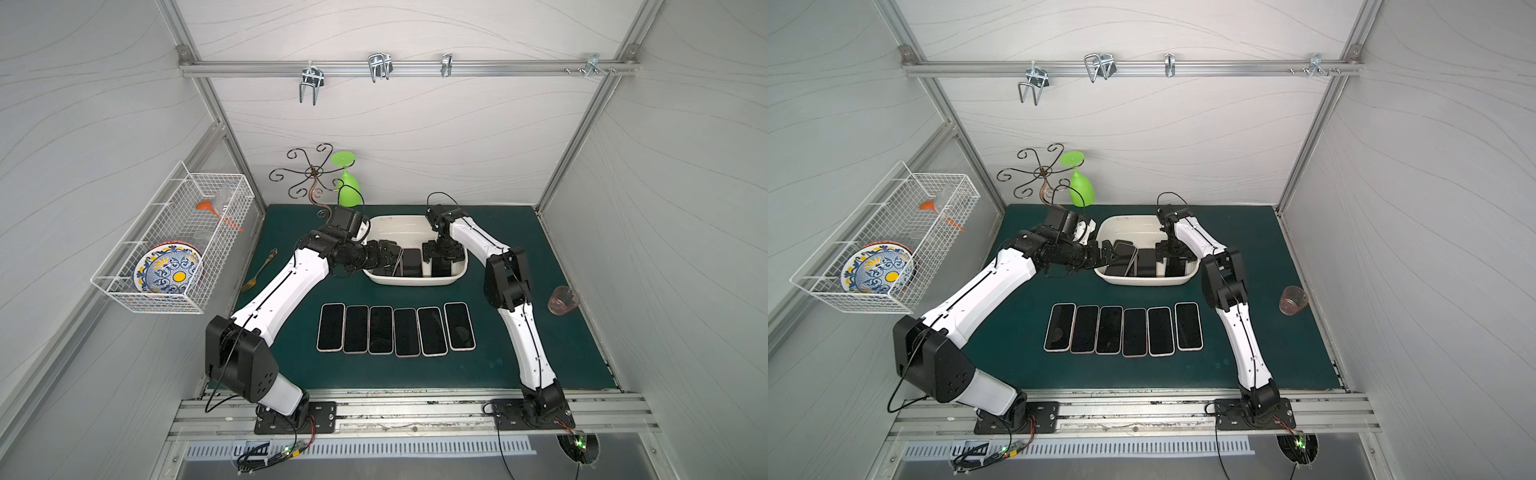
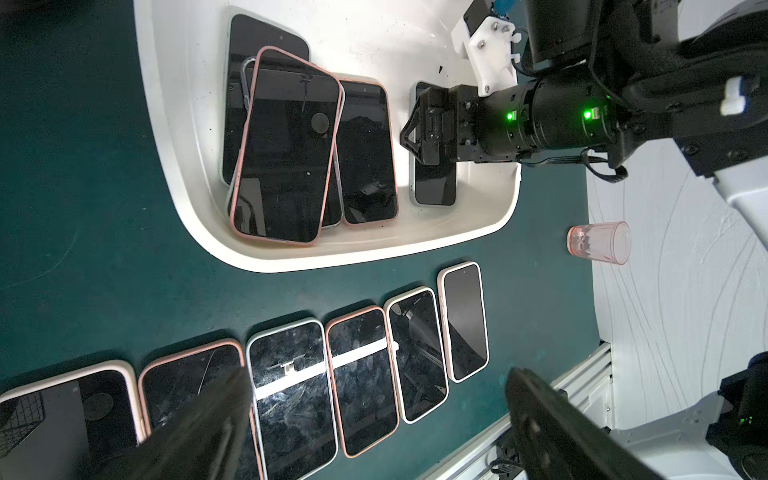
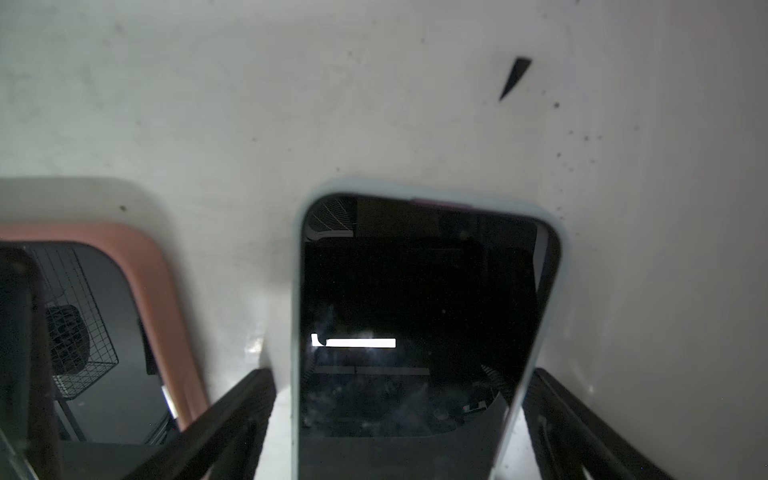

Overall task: Take the phone out of the storage box
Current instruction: Pick up the phone from the storage box.

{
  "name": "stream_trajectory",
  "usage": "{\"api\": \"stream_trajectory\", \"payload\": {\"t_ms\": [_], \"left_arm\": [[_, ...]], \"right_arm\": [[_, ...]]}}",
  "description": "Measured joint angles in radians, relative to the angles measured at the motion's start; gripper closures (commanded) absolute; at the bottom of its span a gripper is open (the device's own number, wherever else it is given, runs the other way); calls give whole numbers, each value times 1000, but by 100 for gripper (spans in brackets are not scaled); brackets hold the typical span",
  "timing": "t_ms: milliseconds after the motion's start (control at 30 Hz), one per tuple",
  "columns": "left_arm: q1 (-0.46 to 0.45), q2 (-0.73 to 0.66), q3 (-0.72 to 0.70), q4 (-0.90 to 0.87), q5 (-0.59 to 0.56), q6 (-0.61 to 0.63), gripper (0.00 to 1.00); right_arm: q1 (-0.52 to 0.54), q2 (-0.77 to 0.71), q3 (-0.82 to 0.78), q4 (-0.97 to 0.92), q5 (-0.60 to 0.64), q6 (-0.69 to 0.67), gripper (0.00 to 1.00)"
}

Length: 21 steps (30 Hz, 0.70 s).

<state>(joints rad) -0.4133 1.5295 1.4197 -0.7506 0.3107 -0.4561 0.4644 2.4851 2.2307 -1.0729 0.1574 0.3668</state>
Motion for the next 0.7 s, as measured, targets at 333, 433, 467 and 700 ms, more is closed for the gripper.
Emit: {"api": "stream_trajectory", "payload": {"t_ms": [333,433,467,700], "left_arm": [[1,0,-8,0,4,5,0],[1,0,-9,1,4,7,0],[1,0,-10,1,4,7,0],[1,-1,-24,5,4,7,0]], "right_arm": [[0,-7,-13,25,12,2,28],[1,-26,-40,41,21,2,28],[1,-33,-50,44,24,2,28],[1,-113,-74,56,27,-1,35]]}}
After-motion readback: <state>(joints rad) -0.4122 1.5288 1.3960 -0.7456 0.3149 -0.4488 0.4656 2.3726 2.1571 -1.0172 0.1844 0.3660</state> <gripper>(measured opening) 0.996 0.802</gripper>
